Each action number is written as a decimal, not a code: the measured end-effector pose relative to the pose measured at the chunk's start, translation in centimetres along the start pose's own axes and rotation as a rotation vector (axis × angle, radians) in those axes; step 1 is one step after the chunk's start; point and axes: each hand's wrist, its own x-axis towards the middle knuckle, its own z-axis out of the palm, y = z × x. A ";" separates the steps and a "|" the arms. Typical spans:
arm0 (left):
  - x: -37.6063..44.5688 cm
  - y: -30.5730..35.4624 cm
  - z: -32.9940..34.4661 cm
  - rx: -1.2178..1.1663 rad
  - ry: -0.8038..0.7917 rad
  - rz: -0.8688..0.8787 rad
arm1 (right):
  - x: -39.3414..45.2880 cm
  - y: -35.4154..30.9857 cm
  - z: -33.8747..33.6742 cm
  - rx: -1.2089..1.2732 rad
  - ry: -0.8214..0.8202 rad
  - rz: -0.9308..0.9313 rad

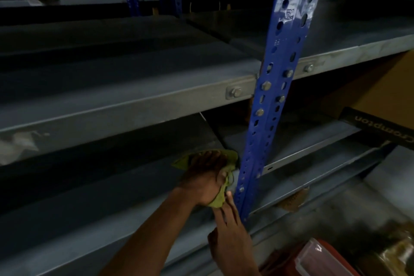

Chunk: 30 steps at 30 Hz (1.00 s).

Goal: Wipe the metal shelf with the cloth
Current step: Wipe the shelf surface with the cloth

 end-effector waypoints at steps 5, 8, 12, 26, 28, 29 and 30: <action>-3.4 0.4 -0.4 -0.068 0.035 0.091 | -0.1 0.8 0.4 -0.048 -0.027 -0.061; -5.5 0.0 -0.3 -0.004 0.063 0.148 | -0.9 1.5 0.9 -0.072 0.049 -0.092; -8.6 -1.3 0.2 0.063 0.098 0.160 | -2.1 1.4 1.1 -0.023 0.129 -0.092; -19.9 -7.5 0.9 0.074 0.187 -0.044 | 0.1 -4.4 2.2 0.056 0.127 -0.138; -21.2 -8.3 1.1 0.068 0.192 -0.076 | 0.6 -5.5 2.0 0.017 0.034 -0.173; -21.8 -8.5 1.2 0.061 0.196 -0.087 | 0.6 -6.2 2.0 0.006 -0.004 -0.189; -22.3 -8.7 1.3 0.054 0.194 -0.095 | 0.6 -6.8 2.0 0.000 -0.036 -0.199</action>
